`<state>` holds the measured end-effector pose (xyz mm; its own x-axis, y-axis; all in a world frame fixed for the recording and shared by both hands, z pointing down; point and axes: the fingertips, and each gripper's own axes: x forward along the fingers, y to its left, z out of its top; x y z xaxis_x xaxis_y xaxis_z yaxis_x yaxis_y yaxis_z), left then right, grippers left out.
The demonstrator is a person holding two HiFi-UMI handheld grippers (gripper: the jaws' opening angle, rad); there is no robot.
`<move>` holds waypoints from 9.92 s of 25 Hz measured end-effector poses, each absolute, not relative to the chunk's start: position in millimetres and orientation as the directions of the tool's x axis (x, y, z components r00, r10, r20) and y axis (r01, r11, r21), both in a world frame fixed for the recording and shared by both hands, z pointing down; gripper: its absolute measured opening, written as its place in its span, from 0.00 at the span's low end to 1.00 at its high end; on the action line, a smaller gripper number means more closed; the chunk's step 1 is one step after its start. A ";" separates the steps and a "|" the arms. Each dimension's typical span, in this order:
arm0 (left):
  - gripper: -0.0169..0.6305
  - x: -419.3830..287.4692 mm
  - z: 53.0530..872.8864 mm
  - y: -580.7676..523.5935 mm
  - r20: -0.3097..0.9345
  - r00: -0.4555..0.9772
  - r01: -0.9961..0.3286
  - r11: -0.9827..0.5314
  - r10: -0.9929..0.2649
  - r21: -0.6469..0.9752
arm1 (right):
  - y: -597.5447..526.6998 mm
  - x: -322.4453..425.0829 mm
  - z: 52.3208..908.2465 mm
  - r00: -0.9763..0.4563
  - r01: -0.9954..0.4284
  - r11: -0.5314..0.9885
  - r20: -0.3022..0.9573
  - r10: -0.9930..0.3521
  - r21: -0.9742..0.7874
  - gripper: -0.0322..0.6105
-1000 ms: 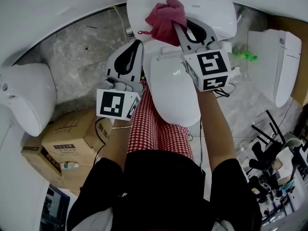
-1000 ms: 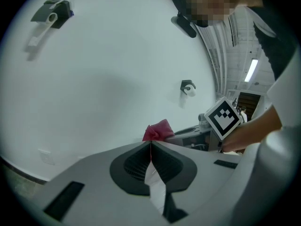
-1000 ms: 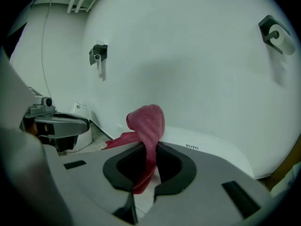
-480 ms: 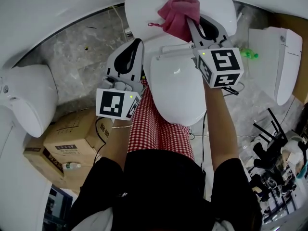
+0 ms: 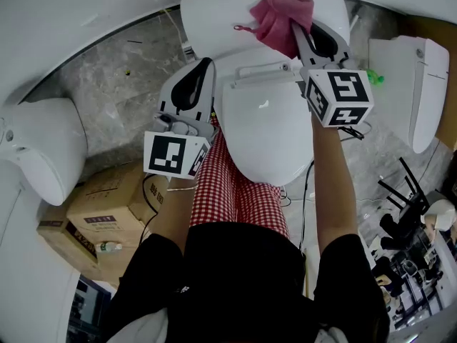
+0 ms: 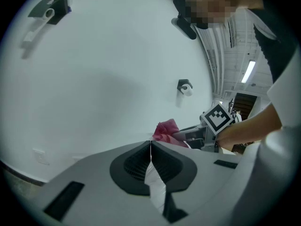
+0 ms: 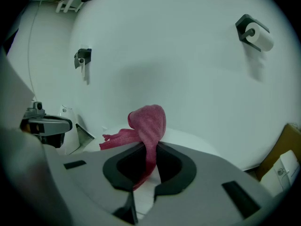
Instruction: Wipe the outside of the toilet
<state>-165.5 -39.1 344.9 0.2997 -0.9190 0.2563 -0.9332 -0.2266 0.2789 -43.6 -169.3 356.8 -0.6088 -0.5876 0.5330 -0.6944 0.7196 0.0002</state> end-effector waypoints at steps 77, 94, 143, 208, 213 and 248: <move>0.04 -113.1 355.9 -41.0 0.277 0.366 -0.910 -0.280 -0.888 0.305 | -213.9 131.3 407.6 -0.322 -0.846 0.513 0.629 -0.707 0.145 0.14; 0.04 -113.6 355.7 -39.8 0.281 0.364 -0.912 -0.279 -0.888 0.300 | -206.6 151.6 410.2 -0.243 -0.865 0.455 0.617 -0.748 0.212 0.14; 0.04 -198.8 368.3 -7.6 0.302 0.182 -0.948 -0.085 -0.936 0.308 | 1.4 -127.2 386.8 -0.884 -0.408 0.903 0.306 -0.352 -0.138 0.14; 0.04 -146.0 390.3 -33.7 0.342 0.266 -0.933 -0.151 -0.901 0.327 | -86.1 -71.5 441.6 -0.740 -0.623 0.763 0.447 -0.503 -0.173 0.15; 0.04 -141.7 389.1 -33.7 0.341 0.263 -0.933 -0.147 -0.903 0.330 | -93.4 -60.2 439.7 -0.728 -0.655 0.727 0.429 -0.535 -0.205 0.14; 0.04 -101.3 391.5 -37.3 0.343 0.296 -0.927 -0.182 -0.892 0.328 | -144.2 42.3 440.7 -0.590 -0.792 0.592 0.440 -0.677 -0.151 0.15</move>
<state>-101.3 -37.3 391.5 0.2963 -0.8915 0.3426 -0.9269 -0.1819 0.3282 42.3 -144.2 440.7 -0.5903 -0.6767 0.4400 -0.7916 0.5920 -0.1514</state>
